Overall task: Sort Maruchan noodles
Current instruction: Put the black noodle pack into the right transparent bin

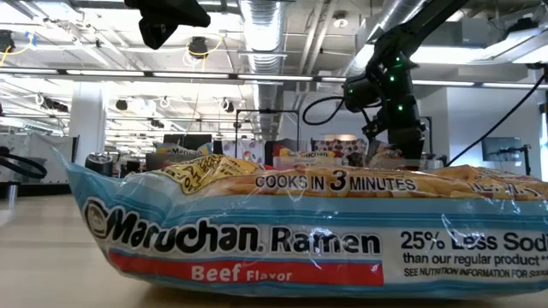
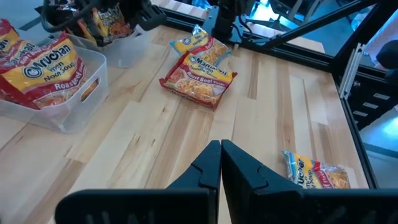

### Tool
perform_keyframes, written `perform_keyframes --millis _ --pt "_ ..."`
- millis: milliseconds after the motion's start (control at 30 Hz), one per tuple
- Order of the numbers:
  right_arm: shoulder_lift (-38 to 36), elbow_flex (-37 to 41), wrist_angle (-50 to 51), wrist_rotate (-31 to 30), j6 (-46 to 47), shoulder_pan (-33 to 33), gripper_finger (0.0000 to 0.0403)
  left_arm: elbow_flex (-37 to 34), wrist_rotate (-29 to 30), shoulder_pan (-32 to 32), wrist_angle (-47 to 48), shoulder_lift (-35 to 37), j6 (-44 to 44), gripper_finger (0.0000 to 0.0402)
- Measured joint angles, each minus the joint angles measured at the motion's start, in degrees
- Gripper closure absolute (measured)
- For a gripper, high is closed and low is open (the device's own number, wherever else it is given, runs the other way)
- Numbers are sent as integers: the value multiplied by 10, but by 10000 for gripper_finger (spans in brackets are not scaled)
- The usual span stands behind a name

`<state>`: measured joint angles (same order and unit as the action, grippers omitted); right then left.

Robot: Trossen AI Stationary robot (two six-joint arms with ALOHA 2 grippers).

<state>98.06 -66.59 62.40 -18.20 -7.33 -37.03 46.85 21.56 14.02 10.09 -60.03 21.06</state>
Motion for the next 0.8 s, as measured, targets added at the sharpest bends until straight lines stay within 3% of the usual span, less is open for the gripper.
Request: perform_keyframes --millis 367,533,667,800 --pt "-69 -16 29 0 22 42 285 0 0 0 1 0 1 401" --pt "-94 -18 -46 3 28 52 285 0 1 0 0 0 1 401" --pt "-80 -18 -108 50 25 47 285 0 0 0 0 0 3 401" --pt "-60 -18 -132 48 15 46 285 0 -3 0 0 0 6 401"
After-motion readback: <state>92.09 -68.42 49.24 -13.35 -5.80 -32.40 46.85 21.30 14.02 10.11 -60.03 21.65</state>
